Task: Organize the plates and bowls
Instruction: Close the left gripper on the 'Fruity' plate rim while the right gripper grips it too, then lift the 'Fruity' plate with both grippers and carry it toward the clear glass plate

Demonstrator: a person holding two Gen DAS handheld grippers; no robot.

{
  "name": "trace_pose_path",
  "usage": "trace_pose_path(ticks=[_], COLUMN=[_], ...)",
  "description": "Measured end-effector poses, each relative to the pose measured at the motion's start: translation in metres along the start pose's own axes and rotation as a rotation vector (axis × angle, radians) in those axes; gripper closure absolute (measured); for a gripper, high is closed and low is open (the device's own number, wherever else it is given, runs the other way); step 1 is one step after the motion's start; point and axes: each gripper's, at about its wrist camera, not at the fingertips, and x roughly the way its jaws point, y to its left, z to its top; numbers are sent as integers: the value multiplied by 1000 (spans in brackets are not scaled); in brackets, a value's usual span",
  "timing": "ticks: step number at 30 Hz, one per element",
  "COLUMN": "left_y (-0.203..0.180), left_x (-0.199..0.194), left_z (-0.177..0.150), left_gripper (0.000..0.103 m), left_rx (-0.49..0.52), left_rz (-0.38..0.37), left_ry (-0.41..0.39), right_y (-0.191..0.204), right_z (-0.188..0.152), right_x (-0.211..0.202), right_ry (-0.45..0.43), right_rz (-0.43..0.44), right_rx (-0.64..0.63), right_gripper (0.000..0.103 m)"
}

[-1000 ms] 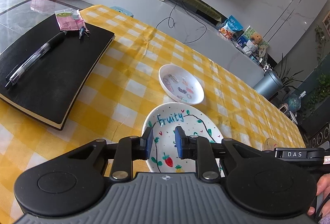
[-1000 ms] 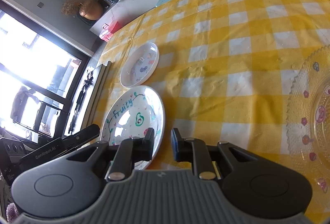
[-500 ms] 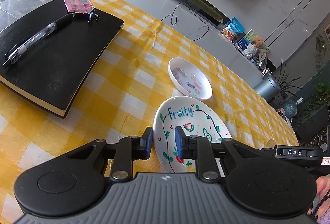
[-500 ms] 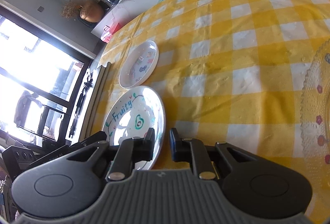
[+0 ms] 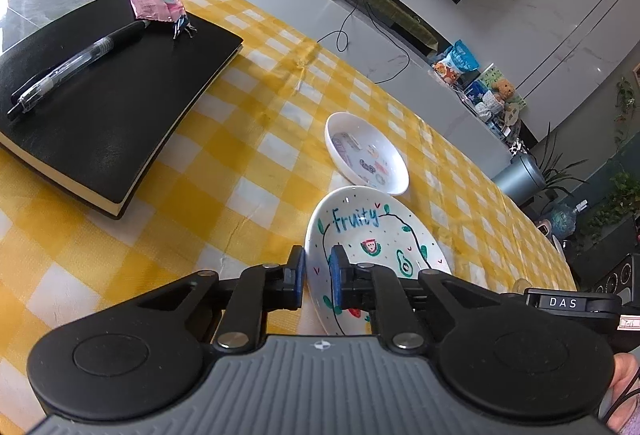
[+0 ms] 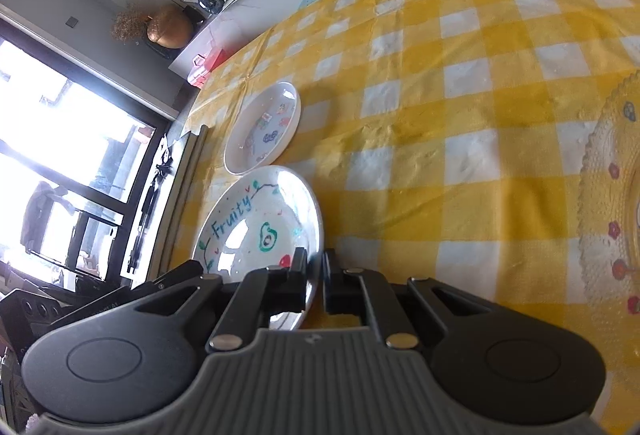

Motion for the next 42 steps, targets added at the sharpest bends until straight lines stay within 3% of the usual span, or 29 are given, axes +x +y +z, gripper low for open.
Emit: trace_pose_path(ticks=[12,25,35,42], left_y=[-46,-135,-201,-226], left_x=[-16,-31,-36,-43], left_z=[8,-1,-49,-93], left_gripper=[89,89,89,89], left_rx=[49,129,150,149], left_rz=[-25,-76,-146,-172], left_ry=[-34,-20,62,86], right_y=[-7,-30,-69,-97], right_z=[1,-15,-57,-96], right_x=[-42,-133,-229,-269], right_ry=[-65,-186,-276,-278], right_rz=[13,21,-48,-97], right_rx=[40,96,152,193], right_gripper=[97,97,96,95])
